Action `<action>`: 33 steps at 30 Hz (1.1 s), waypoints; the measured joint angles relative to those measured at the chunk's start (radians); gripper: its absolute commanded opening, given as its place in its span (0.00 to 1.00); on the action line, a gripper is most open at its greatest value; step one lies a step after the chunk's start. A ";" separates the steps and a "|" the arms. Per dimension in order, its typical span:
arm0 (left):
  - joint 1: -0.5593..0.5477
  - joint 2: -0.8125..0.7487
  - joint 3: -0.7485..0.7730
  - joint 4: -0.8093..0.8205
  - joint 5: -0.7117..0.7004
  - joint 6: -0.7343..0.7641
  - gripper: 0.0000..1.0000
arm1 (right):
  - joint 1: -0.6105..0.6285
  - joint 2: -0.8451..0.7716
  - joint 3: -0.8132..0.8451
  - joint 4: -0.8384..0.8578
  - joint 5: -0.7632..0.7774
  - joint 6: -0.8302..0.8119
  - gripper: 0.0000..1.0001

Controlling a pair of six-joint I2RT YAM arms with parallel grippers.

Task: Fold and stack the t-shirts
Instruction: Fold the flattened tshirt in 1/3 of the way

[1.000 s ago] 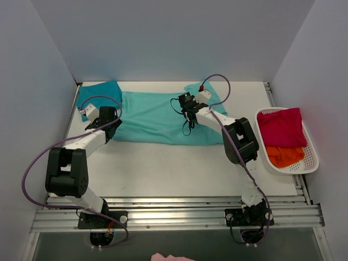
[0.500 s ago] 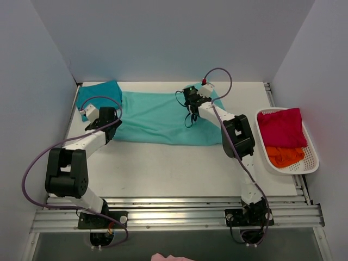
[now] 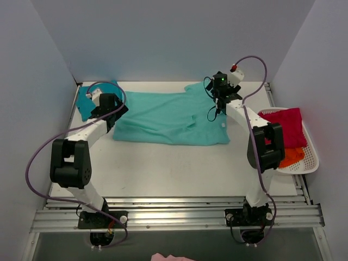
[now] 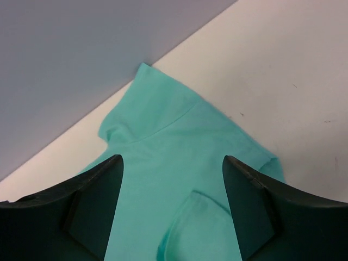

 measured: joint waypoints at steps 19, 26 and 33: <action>-0.224 -0.318 -0.298 -0.108 -0.085 -0.165 1.00 | 0.107 -0.488 -0.671 -0.101 -0.002 0.221 0.67; -0.224 -0.322 -0.394 -0.108 -0.128 -0.248 1.00 | 0.104 -0.624 -0.787 -0.100 0.024 0.262 0.67; -0.214 -0.257 -0.400 -0.086 -0.157 -0.280 1.00 | 0.101 -0.548 -0.869 -0.051 -0.041 0.294 0.67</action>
